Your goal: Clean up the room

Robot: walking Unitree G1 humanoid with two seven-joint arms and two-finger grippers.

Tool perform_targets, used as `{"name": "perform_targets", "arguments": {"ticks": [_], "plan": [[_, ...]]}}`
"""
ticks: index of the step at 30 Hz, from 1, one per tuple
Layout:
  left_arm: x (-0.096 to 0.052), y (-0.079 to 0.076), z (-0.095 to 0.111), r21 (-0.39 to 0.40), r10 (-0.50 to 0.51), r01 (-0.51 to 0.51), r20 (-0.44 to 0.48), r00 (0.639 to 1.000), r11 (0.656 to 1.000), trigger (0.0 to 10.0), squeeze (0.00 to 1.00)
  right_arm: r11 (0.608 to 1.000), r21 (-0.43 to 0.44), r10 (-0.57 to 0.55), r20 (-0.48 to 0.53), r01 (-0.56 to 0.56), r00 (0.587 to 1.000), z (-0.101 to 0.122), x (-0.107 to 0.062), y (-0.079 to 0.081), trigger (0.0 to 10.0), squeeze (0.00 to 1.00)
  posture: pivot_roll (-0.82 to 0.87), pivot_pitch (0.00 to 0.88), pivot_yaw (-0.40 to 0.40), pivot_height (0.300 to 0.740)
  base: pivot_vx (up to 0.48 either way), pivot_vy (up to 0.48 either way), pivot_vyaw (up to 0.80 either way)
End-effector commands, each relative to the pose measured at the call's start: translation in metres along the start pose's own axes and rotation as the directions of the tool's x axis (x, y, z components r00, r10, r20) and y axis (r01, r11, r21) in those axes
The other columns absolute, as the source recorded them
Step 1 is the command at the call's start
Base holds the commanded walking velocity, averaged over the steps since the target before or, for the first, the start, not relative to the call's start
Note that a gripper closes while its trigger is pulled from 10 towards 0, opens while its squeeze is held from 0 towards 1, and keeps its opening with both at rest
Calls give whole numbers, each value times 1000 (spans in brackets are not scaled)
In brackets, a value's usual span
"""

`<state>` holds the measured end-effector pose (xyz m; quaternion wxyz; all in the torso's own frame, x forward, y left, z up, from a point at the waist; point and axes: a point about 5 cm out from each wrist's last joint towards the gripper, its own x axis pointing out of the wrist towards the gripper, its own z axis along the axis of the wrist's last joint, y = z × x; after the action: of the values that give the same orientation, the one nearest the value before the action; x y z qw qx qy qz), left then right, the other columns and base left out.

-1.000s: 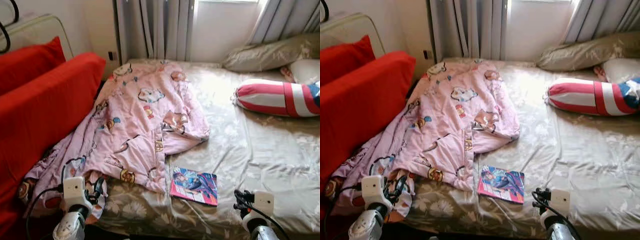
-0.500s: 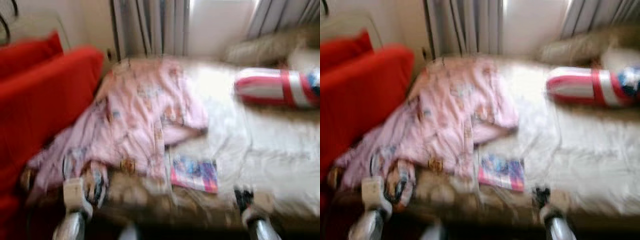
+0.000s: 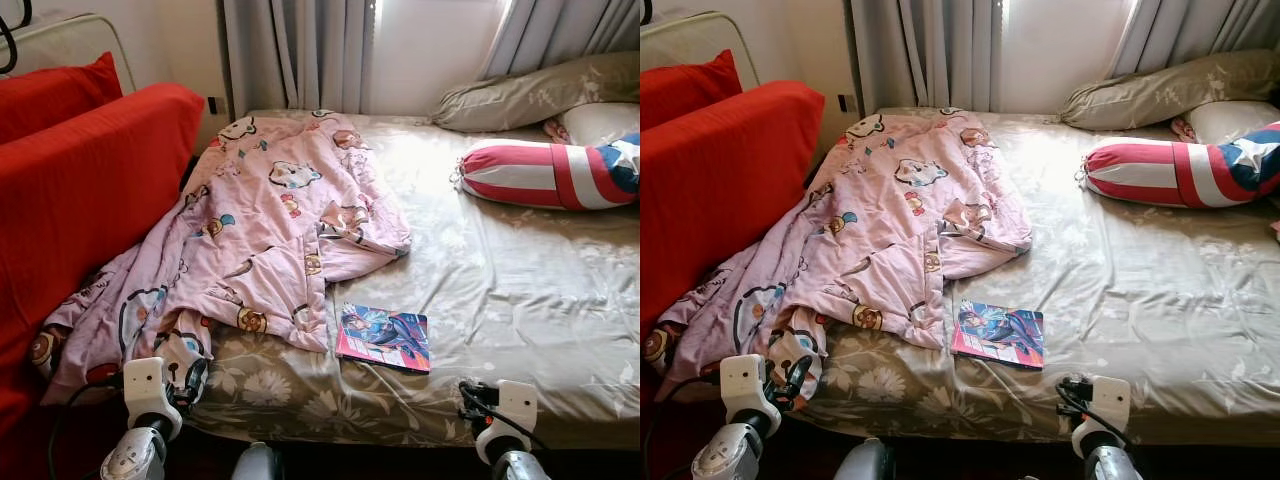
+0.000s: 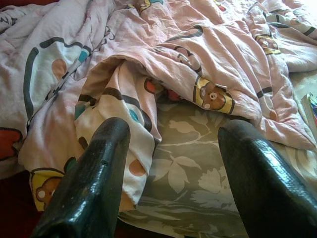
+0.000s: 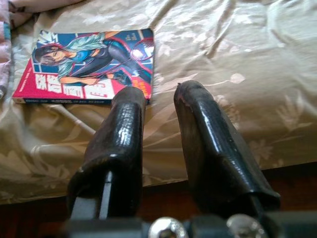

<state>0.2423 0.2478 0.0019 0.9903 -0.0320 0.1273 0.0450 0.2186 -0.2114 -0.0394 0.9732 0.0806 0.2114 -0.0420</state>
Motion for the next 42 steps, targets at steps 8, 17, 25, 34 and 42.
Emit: {"name": "perform_targets", "arguments": {"ticks": [8,17,25,34,42], "plan": [[5,0,6,18,-26,26,-4,1000,999,10000,0,999,-2,40,0,-40,999,-3,0,11,10000,0,79,0,9,646,0,0,0],[6,-2,7,21,-37,37,-7,999,999,10000,0,999,-1,35,2,-35,999,-2,1,9,10000,0,70,0,15,646,0,0,376],[7,-2,7,19,-47,48,-13,999,999,10000,0,998,-1,55,10,-55,998,1,2,10,10000,0,62,0,3,646,0,0,0],[14,-15,10,15,-93,93,-14,996,996,10000,0,988,-79,137,25,-135,990,5,5,23,10000,0,47,0,27,646,138,0,408],[19,-18,16,15,-100,100,1,995,995,10000,0,986,-71,154,39,-151,987,12,10,25,10000,0,47,0,16,646,254,0,100]]}}
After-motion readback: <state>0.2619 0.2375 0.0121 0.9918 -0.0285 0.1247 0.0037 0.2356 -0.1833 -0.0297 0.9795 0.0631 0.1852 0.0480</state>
